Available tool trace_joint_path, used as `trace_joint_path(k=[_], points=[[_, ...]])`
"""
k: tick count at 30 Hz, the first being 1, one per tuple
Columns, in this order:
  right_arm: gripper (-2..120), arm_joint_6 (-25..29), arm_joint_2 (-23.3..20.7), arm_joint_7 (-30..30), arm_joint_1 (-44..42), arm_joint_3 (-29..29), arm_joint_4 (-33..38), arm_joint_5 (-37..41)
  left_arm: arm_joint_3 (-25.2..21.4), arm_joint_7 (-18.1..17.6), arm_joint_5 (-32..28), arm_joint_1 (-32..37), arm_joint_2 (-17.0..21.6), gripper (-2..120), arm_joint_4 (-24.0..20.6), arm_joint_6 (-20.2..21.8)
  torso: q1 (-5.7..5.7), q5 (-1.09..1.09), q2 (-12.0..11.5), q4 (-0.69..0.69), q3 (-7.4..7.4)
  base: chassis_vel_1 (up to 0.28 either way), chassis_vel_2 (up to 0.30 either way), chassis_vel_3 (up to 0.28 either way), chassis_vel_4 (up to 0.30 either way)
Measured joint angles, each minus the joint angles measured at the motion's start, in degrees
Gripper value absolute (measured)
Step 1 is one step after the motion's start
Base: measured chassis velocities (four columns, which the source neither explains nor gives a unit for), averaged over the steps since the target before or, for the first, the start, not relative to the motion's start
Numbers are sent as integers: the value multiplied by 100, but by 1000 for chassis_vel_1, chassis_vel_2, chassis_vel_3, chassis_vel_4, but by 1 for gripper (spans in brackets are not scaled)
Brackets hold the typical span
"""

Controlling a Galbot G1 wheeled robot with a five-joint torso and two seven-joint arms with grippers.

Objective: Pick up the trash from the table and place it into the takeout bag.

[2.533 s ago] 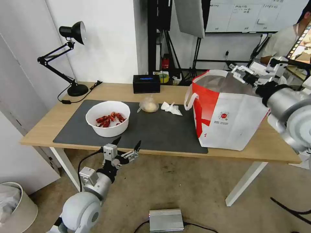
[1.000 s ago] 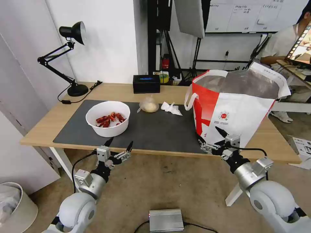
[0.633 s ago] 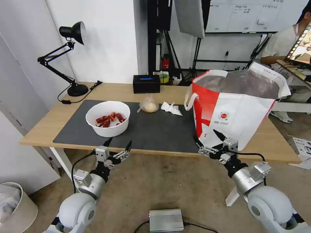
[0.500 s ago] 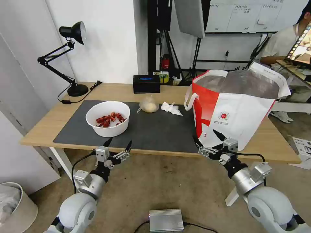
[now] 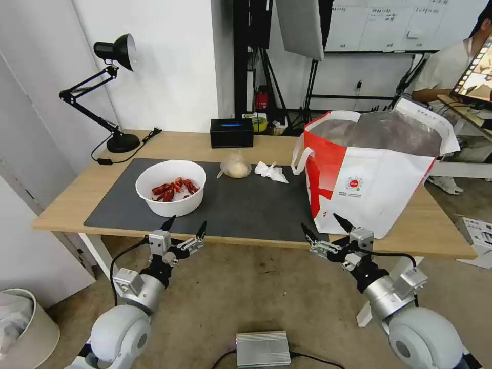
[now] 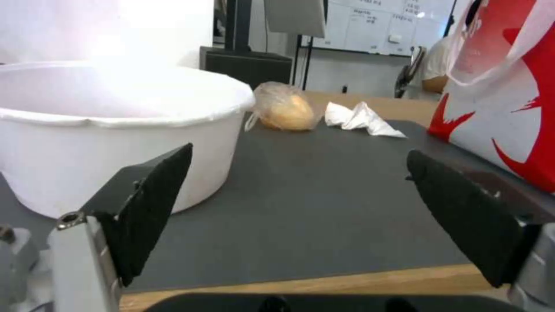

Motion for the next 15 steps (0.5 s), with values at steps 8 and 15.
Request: trace_joint_path(k=[8,15], points=[[100,-18,58,62,-33,-76,27,18,20,-17,-3,-5,91,100,40,-21,0,0,0,0,0,0,0,0,0],[100,-211,54,214,78,-289,190,137,9,-24,4,20,75,100,-4,-38,0,0,0,-1,0,0,0,0,0]])
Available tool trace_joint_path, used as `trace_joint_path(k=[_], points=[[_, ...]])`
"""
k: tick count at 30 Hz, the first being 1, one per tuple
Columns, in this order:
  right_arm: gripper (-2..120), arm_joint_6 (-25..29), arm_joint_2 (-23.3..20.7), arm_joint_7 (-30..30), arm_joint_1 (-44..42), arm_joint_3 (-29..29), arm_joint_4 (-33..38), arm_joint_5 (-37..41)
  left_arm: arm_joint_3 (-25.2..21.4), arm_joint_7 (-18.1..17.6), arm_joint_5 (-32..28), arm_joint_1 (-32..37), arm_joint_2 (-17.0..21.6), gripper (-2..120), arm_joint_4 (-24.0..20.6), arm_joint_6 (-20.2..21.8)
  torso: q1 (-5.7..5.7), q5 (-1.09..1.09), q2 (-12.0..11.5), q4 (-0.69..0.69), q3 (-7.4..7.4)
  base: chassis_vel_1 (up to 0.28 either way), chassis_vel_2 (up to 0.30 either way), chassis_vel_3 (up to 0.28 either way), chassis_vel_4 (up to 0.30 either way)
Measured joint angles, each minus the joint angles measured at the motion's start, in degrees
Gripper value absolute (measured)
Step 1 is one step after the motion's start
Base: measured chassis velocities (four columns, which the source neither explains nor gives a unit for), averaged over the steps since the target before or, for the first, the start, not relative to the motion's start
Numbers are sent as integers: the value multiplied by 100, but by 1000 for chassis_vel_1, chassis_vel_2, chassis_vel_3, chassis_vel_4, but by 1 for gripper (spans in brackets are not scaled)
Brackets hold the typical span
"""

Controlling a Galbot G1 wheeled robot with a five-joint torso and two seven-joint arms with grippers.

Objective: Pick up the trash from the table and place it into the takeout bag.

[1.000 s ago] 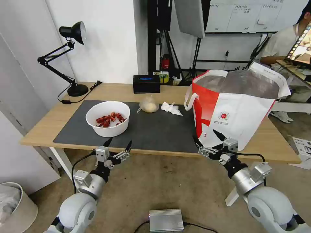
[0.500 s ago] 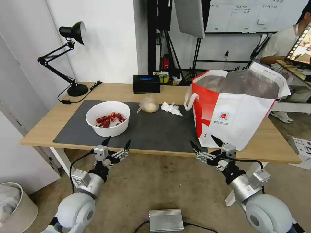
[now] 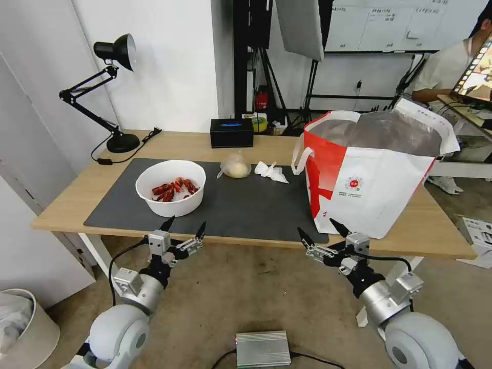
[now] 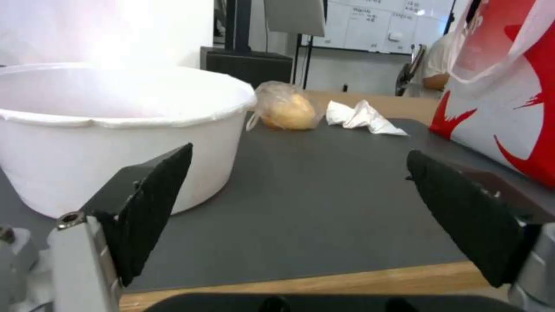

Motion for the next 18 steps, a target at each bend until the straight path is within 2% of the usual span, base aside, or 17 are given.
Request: trace_joint_path(k=[6,12,18], points=[[100,-297,-87,234,648,-496,14,223,-103,1,93,191,-57,100,-125,-91,0,0,0,2,0,0,0,0,0],[100,-516,-167,467,1399,-1161,-370,477,-73,1,190,205,-162,100,-110,-97,0,0,-1,1,1,0,0,0,0],[100,-608,-164,615,1763,-1471,-599,494,-47,2,267,239,-258,100,-80,-98,0,0,-1,0,1,0,0,0,0]])
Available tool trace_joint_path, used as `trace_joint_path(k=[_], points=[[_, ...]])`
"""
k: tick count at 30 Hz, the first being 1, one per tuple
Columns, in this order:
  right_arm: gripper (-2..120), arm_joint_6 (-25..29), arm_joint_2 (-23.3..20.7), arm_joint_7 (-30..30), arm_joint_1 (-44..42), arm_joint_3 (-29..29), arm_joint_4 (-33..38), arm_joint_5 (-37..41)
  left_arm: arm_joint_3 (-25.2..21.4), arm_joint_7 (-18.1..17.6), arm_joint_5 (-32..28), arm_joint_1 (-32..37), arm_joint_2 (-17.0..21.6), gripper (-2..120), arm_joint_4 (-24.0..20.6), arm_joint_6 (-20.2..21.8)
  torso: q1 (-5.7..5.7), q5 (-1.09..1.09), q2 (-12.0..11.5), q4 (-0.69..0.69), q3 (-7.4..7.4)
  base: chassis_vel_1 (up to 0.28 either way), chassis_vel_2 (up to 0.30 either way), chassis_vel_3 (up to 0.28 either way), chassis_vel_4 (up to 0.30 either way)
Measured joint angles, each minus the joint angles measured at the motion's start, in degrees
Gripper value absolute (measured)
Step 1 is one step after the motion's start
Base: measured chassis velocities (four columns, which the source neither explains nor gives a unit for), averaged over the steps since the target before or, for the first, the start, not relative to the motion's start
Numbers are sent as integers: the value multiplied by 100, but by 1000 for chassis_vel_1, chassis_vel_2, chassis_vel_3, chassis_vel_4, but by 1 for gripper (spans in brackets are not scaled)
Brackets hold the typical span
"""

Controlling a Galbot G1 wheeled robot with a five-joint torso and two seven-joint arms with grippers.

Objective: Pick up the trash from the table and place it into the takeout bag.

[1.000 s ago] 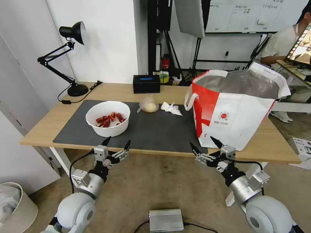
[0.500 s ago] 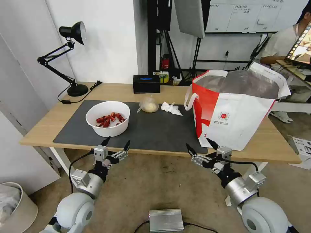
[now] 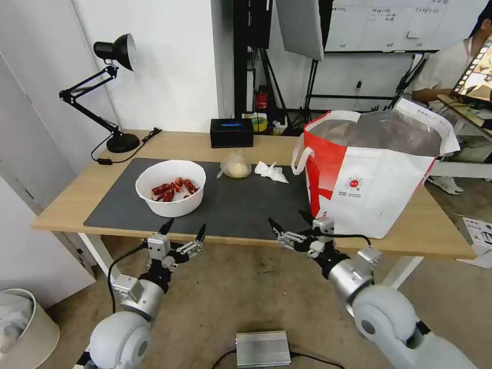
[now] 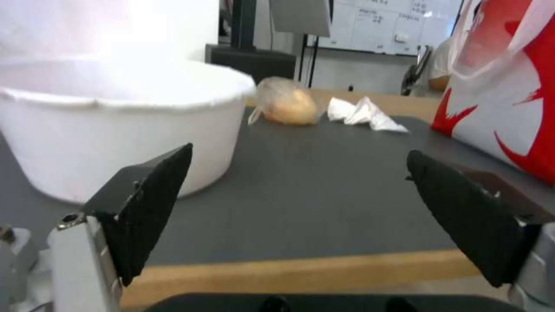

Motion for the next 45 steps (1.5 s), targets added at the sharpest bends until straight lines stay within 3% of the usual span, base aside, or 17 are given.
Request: trace_joint_path(k=[4,6,11,17,32,45], points=[[100,-113,38,177,338,-247,-142,1,9,3,41,34,-51,100,45,-4,0,0,0,1,0,0,0,0,0],[100,-230,132,491,1033,-704,-462,-2,24,6,83,35,-104,100,88,-9,0,-1,0,1,0,0,0,0,0],[100,-414,282,866,1671,-1130,-799,-26,27,5,79,1,-60,100,140,-8,0,0,0,1,0,0,0,0,0],[100,-991,726,1706,2676,-1812,-1472,-98,149,-5,51,-121,14,100,319,9,1,0,0,1,0,0,0,0,0],[100,-1739,1212,2566,4000,-2334,-2446,350,210,-17,52,-106,-12,100,392,15,1,0,1,1,-1,0,0,0,0],[100,-2250,1543,3436,4557,-2471,-2997,664,230,-26,85,-51,-38,100,410,15,1,0,1,1,-1,0,0,0,0]])
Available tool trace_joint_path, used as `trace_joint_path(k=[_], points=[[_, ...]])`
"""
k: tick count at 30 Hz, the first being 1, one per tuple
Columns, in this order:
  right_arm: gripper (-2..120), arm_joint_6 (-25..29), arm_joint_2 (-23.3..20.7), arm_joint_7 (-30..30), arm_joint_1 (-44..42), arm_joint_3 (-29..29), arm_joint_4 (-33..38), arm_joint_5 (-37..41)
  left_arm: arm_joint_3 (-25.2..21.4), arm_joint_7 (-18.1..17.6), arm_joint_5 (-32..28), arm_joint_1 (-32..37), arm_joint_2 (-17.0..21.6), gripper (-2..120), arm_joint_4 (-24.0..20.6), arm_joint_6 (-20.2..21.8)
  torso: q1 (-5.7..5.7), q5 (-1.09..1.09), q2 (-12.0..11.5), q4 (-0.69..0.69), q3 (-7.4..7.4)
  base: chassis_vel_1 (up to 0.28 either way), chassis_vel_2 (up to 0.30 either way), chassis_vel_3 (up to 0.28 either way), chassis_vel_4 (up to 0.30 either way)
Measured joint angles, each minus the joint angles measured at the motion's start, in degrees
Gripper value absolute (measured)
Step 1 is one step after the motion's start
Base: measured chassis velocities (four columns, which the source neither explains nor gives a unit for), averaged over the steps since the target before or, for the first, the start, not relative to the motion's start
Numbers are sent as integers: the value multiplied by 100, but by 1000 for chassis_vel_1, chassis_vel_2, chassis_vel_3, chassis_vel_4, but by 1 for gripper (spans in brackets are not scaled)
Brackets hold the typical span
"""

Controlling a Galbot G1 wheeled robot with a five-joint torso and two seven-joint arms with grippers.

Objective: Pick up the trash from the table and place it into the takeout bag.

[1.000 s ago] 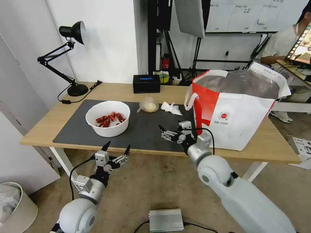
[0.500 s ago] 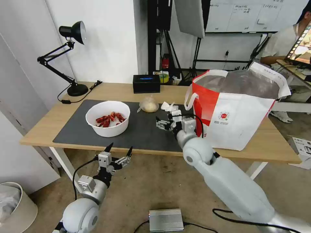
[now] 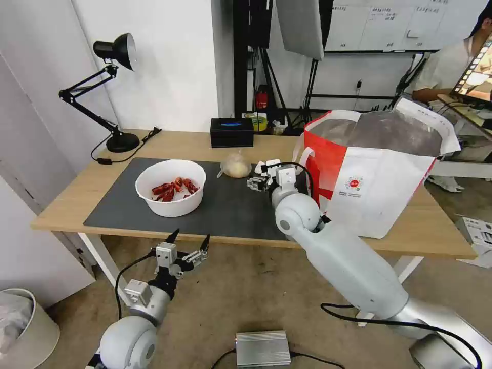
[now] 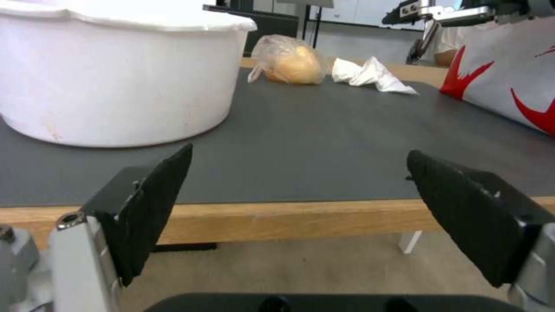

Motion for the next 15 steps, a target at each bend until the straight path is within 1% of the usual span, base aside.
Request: trace_joint_path(k=[9,15], points=[[100,-237,193,450,247,-33,-375,36,17,-2,17,23,-8,100,30,-6,0,0,0,0,0,0,0,0,0],[100,-282,343,589,359,-20,-629,22,46,-2,40,32,-25,100,53,-16,-1,0,0,0,0,0,0,0,0]])
